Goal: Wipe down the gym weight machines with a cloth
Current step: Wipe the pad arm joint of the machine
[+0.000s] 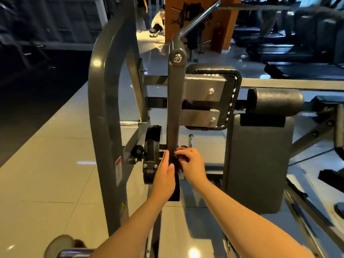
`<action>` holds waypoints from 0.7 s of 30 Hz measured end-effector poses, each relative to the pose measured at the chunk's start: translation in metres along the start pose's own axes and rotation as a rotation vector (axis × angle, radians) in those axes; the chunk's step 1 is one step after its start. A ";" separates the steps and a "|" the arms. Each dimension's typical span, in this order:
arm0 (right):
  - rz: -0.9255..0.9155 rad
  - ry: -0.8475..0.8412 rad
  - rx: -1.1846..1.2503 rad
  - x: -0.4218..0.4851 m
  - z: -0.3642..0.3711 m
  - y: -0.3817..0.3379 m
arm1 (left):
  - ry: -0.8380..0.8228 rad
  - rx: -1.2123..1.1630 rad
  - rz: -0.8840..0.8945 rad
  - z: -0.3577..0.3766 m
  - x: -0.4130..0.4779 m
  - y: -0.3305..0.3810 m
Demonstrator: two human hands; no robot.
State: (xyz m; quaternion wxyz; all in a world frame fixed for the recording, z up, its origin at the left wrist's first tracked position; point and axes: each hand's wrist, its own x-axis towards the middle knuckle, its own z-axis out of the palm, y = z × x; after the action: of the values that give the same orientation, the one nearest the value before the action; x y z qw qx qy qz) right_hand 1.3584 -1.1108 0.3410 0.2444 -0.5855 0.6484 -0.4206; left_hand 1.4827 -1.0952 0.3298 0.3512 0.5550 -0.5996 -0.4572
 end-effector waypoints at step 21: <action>0.124 -0.141 0.205 -0.024 0.007 0.018 | 0.016 -0.213 -0.135 0.019 -0.009 -0.012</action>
State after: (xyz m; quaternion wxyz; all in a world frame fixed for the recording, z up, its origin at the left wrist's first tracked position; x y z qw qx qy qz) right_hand 1.3588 -1.0904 0.3186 0.3735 -0.5444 0.6181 -0.4267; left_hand 1.4708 -1.0826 0.3133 0.3812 0.5574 -0.5062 -0.5364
